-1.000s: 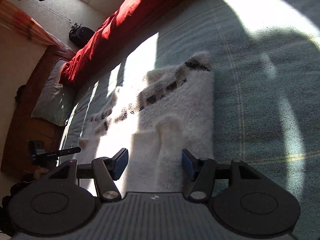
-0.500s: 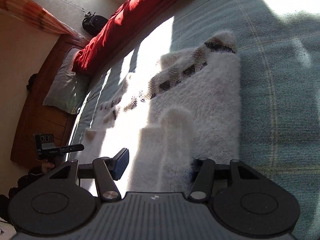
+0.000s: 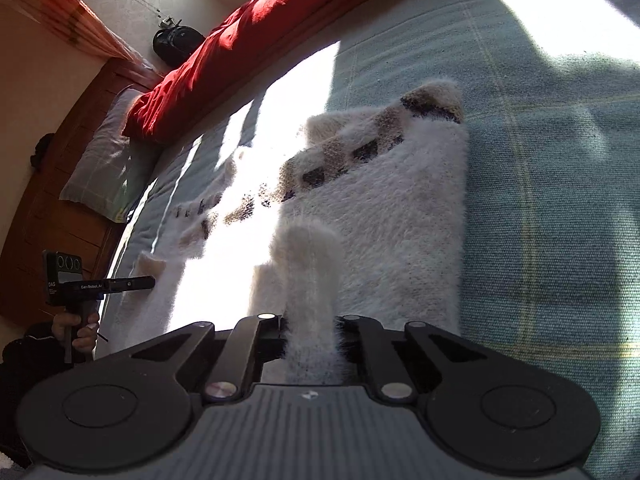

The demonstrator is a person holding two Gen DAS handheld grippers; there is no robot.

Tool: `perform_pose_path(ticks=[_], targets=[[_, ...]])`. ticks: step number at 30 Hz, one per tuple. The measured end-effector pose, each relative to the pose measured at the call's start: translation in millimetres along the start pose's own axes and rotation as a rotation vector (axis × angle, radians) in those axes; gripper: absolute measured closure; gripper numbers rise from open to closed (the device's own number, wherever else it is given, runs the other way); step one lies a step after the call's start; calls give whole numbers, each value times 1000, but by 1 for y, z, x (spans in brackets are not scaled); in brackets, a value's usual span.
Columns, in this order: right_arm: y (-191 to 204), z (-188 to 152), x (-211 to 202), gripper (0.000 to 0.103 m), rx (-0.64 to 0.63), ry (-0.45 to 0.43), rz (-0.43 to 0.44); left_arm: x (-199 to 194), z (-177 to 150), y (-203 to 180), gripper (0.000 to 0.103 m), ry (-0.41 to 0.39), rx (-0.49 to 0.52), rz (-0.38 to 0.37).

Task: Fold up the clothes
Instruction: 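Lift the held folded edge over the sweatshirt and open both grippers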

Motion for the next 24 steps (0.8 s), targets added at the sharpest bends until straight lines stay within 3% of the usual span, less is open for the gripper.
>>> perform_pose_path(ticks=[8,13,19,24], targets=[[32,17,-23,95,-91,-68,-56,-40,10,-19,96,-122,40,40],[37,48,-30,95,-106,-124,-95,-46,32,-21,96,-168,43,65],[25,81,-10,95,-102,-129,-184,-25,63,-13,96,-169,31,104],[6,94,16,95,-83,-101,-245,8,73,4,95,-117,5,153]])
Point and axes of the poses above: each gripper's, at about its wrist camera, not at the fingertips, and x roughly the way its jaws point, y to its left, z to its top, the point moved 2 cm from there along x, roughly the way its jaws point, and after that the axes turned 12 degrees about y, right-handed, at the moved point
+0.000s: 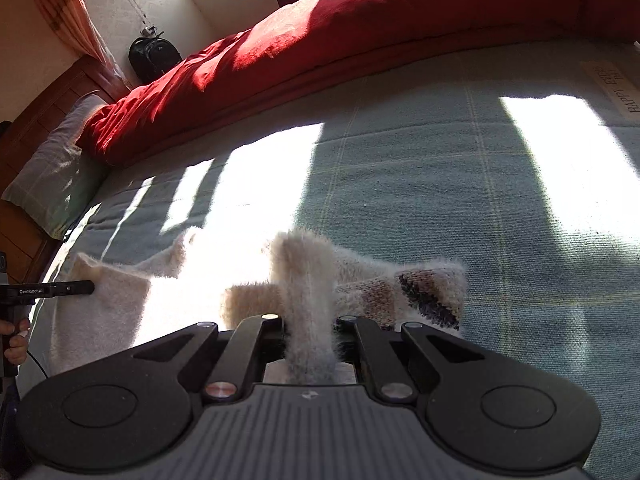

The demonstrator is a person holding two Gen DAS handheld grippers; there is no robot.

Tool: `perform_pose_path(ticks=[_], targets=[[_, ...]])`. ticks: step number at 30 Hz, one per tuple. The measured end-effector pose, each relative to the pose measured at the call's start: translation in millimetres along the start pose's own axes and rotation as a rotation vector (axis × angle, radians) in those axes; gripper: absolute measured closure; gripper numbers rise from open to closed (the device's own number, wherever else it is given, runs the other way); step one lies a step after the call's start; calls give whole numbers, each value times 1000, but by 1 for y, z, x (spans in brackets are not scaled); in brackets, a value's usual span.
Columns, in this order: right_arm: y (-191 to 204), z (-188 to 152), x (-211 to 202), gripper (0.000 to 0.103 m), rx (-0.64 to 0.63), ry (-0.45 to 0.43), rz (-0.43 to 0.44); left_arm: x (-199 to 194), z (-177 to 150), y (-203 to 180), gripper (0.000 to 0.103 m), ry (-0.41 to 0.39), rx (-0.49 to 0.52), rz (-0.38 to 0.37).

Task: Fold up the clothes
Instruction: 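Lift the held folded edge over the sweatshirt and open both grippers, then move both open grippers to the side edge of the folded sweatshirt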

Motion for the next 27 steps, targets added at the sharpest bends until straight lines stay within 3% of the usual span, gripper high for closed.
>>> perform_pose_path(ticks=[2,6,8,12,13,16,18,19,21,24,27], targets=[[-8,-5,13,95,26,18,-3,14,-4,6,94,34,-8,5],[-17,-12,15,94,71,7,24,16,-8,8,87,22,-2,14],[-16,-12,8,81,91,-8,20,10,-6,3,85,21,33,61],[-11,-12,-20,54,91,-51,-77,-10,-8,-6,63,4,103,223],[-10,-13,-28,50,90,-65,-92,-17,-10,-9,57,-1,126,255],[-3,-21,-55,50,77,-91,-84,-38,-21,-19,56,-15,193,315],[10,-31,-69,50,55,-84,-24,-51,-34,-35,49,-23,231,293],[17,-36,-74,50,41,-71,13,-56,-44,-45,36,-20,256,254],[36,-52,-77,49,2,-26,68,-66,-64,-66,22,-15,307,175],[60,-80,-66,47,-61,49,92,-60,-95,-88,22,22,358,101],[69,-108,-50,47,-102,111,48,-46,-116,-85,22,48,308,70]])
Point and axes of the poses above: each gripper's, at about its wrist camera, not at the fingertips, and x roughly the way its jaws point, y to its left, z to its top, the point moved 2 cm from there along x, roughly the way its jaws point, and after that the axes turned 12 degrees about y, right-handed, at the moved point
